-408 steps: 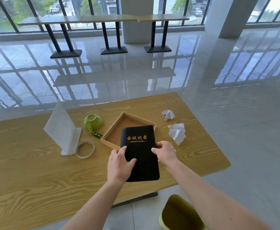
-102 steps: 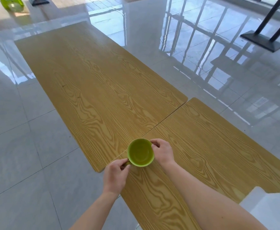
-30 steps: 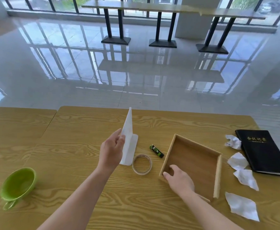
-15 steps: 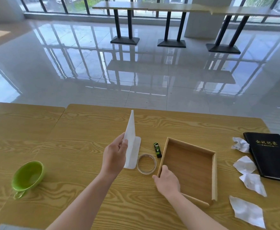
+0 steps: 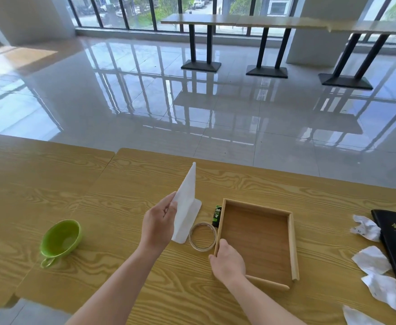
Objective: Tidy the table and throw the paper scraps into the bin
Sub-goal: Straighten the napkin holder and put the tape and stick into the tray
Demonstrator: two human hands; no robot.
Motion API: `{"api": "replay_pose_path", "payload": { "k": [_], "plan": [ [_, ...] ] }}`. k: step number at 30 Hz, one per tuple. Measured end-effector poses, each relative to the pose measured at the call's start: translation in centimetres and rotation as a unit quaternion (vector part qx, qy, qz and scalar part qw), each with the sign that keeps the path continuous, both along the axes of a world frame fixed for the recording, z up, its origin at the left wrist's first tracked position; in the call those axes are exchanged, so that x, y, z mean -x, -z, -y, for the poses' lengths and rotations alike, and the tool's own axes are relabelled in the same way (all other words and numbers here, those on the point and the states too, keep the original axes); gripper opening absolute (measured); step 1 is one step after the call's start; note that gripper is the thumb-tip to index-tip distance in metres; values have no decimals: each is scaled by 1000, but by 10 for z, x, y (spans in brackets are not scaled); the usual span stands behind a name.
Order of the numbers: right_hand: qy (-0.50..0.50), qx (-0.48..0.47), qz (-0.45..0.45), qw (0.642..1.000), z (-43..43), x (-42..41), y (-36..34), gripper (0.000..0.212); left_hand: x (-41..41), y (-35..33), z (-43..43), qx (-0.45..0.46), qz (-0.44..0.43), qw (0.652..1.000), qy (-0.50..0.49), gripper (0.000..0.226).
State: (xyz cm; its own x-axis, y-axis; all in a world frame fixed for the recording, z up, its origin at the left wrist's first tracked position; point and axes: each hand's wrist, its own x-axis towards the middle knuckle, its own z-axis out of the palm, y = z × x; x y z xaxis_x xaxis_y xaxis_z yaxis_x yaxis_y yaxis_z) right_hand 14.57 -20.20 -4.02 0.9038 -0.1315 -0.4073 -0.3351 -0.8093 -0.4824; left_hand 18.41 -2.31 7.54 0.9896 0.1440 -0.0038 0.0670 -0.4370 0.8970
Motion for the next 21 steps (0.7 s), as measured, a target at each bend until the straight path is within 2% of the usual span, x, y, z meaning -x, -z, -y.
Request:
{"api": "replay_pose_path", "payload": {
  "k": [15,21],
  "plan": [
    [-6,3,-23,1000,-93,-62,-5,26,-60,-1,-97,13,-2,1000,5,32],
    [-5,6,-23,1000,-131,-92,-6,19,-86,0,-138,28,-1,1000,5,31]
  ]
}}
